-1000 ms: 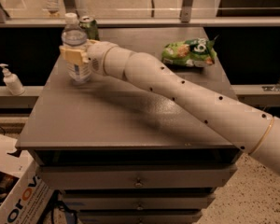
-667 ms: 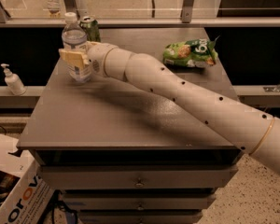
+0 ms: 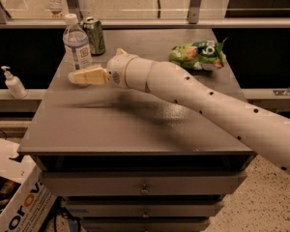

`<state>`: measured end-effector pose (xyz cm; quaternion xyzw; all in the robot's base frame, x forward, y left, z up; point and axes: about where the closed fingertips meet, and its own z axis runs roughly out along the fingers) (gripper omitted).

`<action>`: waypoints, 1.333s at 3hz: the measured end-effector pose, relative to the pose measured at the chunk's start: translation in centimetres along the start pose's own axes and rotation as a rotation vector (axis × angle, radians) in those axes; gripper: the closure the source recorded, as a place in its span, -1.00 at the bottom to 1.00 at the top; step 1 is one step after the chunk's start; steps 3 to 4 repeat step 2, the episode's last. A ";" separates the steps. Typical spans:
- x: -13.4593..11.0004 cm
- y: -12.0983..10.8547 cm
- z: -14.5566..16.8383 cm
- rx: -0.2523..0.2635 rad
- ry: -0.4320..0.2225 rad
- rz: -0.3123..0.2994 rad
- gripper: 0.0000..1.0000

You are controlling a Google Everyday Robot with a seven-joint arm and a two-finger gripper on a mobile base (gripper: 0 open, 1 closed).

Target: Place blue plastic bottle upright

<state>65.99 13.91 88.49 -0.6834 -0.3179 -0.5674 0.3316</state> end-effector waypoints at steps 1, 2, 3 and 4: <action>-1.6 0.8 -4.0 -0.033 -0.046 -0.009 -1.00; -1.6 0.8 -4.0 -0.033 -0.046 -0.009 -1.00; -1.6 0.8 -4.0 -0.033 -0.046 -0.009 -1.00; -1.6 0.8 -4.0 -0.033 -0.046 -0.009 -1.00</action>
Offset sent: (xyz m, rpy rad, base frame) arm -0.0298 -0.0640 -0.0164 -0.0681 0.0265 -0.0468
